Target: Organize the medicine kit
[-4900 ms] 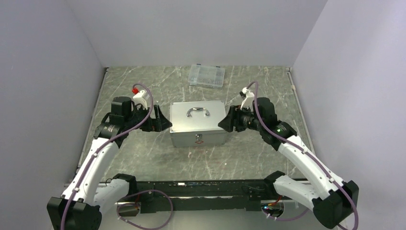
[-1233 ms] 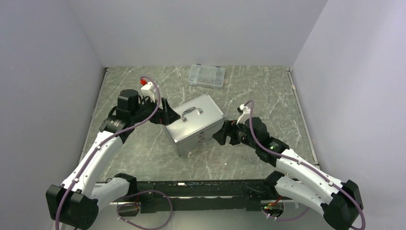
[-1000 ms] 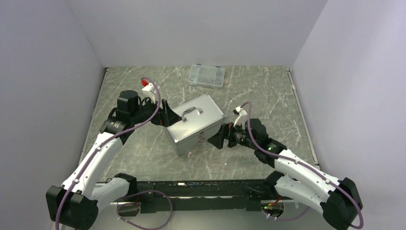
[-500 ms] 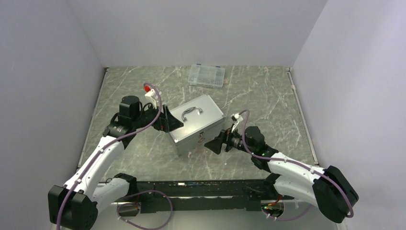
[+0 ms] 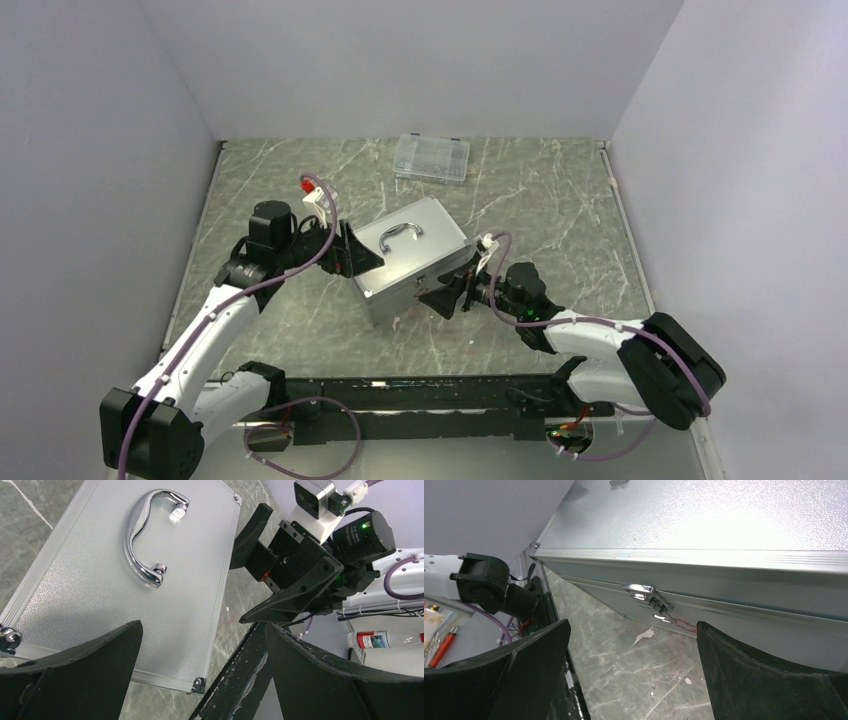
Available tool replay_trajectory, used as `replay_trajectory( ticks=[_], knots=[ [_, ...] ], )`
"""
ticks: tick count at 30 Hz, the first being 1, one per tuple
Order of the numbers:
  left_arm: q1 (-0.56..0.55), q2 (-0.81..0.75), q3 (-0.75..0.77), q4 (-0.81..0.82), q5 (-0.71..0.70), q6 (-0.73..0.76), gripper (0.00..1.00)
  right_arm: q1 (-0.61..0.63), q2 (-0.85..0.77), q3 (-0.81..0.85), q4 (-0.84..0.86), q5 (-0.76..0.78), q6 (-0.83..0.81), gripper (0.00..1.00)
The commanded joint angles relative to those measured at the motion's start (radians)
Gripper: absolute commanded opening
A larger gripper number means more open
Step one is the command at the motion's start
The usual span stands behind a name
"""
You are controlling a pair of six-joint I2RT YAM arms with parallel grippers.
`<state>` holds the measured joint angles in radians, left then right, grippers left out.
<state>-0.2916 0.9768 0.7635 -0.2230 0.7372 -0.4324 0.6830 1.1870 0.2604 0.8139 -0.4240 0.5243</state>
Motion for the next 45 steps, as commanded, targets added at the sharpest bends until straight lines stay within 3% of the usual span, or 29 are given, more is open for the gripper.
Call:
replay_trajectory(
  ticks=[1, 11, 22, 45],
  knots=[
    [-0.002, -0.011, -0.011, 0.065, 0.038, -0.023, 0.99, -0.001, 0.066, -0.001, 0.164, -0.012, -0.053, 0.99],
    [-0.003, 0.026, -0.017, 0.102, 0.037, -0.040, 0.99, -0.001, 0.224, 0.013, 0.298, -0.074, -0.009, 0.97],
    [-0.003, 0.044, -0.021, 0.099, 0.043, -0.034, 0.99, -0.002, 0.286, 0.030, 0.382, -0.130, 0.005, 0.96],
    [-0.003, 0.053, -0.017, 0.083, 0.054, -0.023, 1.00, -0.001, 0.257, 0.068, 0.268, -0.221, -0.015, 0.95]
  ],
)
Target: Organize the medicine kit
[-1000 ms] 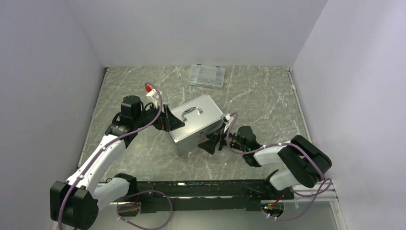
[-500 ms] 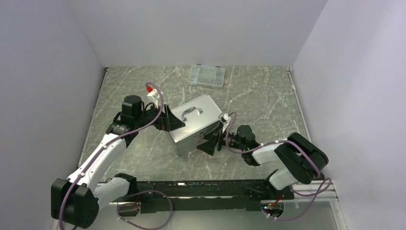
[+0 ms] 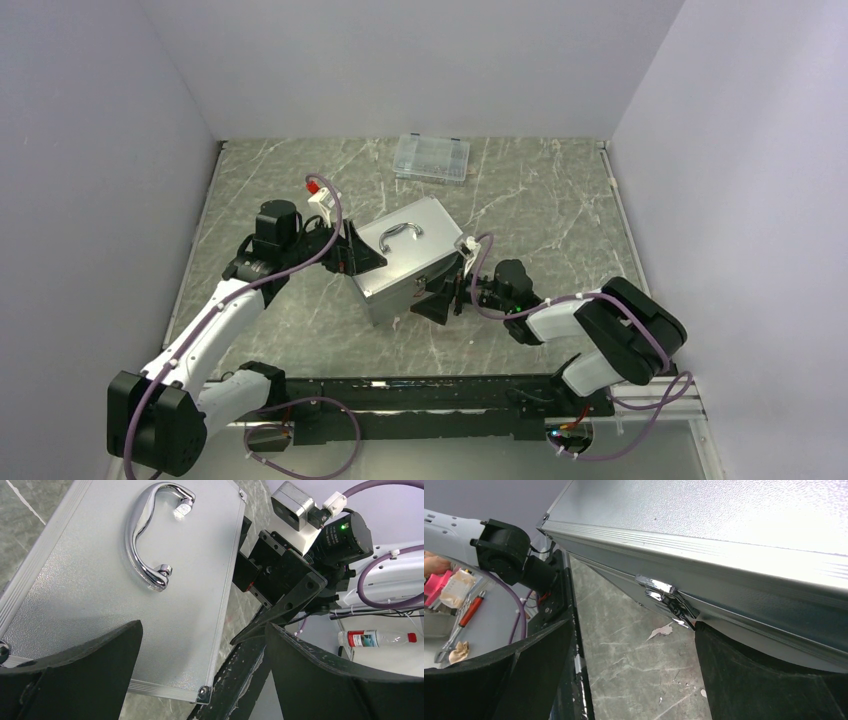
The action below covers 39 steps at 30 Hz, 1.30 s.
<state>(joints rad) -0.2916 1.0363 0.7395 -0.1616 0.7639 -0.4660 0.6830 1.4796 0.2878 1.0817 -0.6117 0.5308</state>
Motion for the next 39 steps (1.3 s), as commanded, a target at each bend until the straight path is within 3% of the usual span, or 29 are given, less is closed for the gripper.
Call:
replay_trajectory(
  ticks=[1, 12, 39],
  knots=[
    [-0.003, -0.006, 0.006, 0.023, 0.027, 0.010, 0.99, -0.001, -0.040, 0.044, -0.019, -0.037, -0.025, 0.95],
    [-0.003, -0.002, 0.008, 0.022, 0.026, 0.013, 0.99, -0.001, -0.075, 0.071, -0.153, -0.045, -0.054, 0.95],
    [-0.004, -0.004, -0.008, 0.020, 0.017, 0.019, 0.99, 0.000, -0.176, 0.031, -0.159, -0.042, -0.036, 0.95]
  ],
)
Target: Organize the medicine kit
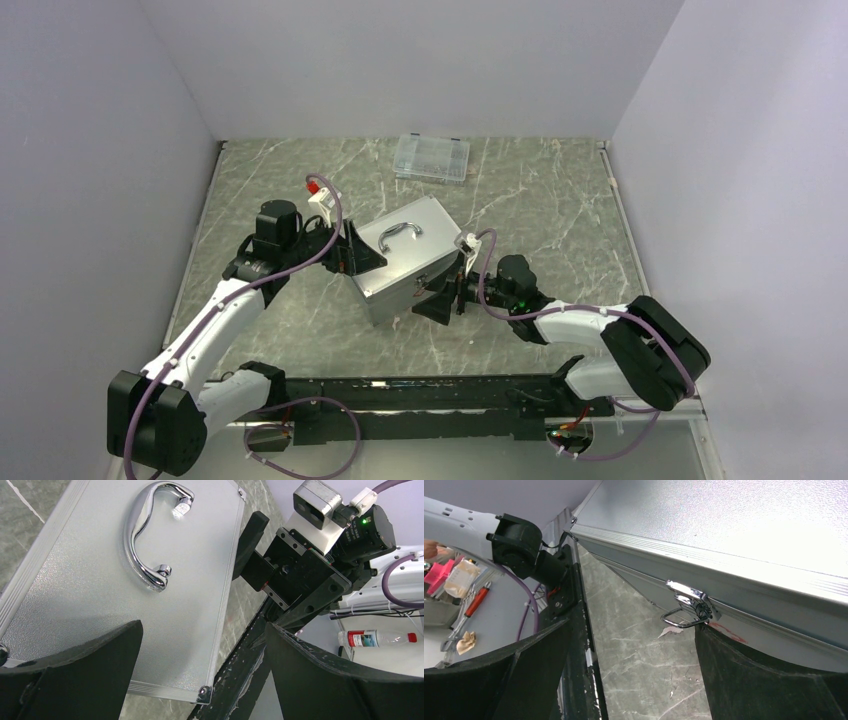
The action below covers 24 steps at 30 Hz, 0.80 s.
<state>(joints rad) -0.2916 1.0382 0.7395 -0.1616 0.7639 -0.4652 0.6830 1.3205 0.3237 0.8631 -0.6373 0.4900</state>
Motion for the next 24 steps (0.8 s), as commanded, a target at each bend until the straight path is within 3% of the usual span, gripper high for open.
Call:
replay_trajectory(
  ticks=[1, 24],
  knots=[
    [-0.004, -0.006, -0.008, 0.019, 0.016, 0.019, 0.99, 0.000, -0.020, -0.007, 0.064, -0.016, 0.011, 0.95],
    [-0.004, -0.007, -0.007, 0.016, 0.013, 0.023, 0.99, 0.023, -0.010, 0.012, 0.139, 0.021, 0.103, 0.94]
  ],
)
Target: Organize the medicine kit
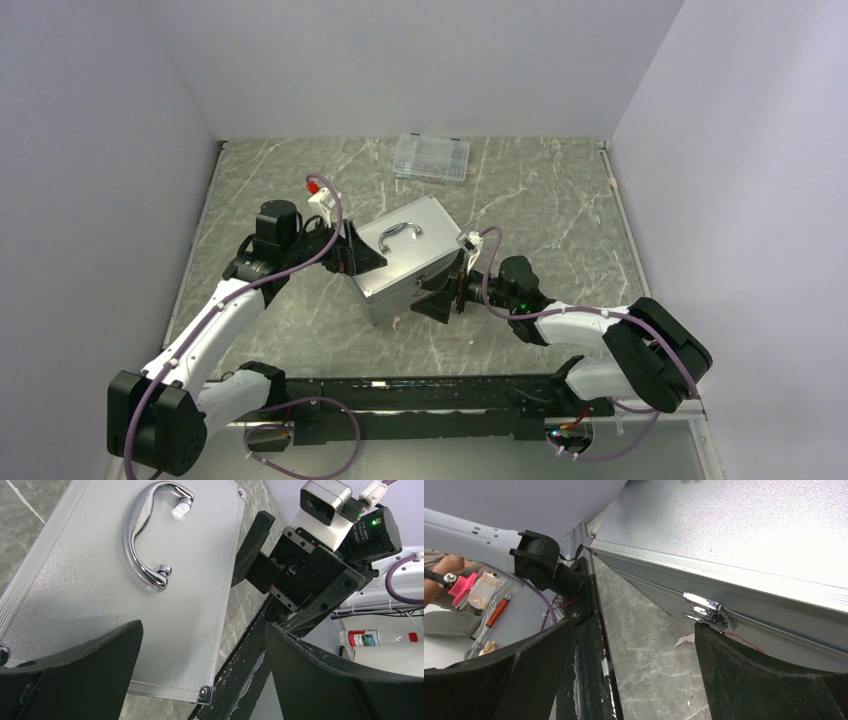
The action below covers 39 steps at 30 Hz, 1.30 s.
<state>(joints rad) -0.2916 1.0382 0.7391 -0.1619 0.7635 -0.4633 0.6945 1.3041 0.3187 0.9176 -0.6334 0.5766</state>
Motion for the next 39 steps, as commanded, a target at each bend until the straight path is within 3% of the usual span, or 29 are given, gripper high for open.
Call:
replay_trajectory(
  ticks=[1, 17, 32, 39],
  knots=[
    [-0.004, -0.007, -0.008, 0.016, 0.013, 0.022, 0.99, 0.015, 0.004, 0.018, 0.087, 0.025, 0.017, 0.94],
    [-0.004, -0.004, -0.007, 0.016, 0.020, 0.021, 0.99, 0.072, -0.076, -0.013, 0.085, 0.259, 0.012, 0.94],
    [-0.004, 0.002, -0.009, 0.019, 0.024, 0.020, 0.99, 0.091, -0.092, 0.002, 0.025, 0.281, -0.021, 0.94],
    [-0.004, 0.000, -0.009, 0.016, 0.021, 0.021, 0.99, 0.091, -0.189, -0.011, -0.024, 0.300, -0.048, 0.94]
  ],
)
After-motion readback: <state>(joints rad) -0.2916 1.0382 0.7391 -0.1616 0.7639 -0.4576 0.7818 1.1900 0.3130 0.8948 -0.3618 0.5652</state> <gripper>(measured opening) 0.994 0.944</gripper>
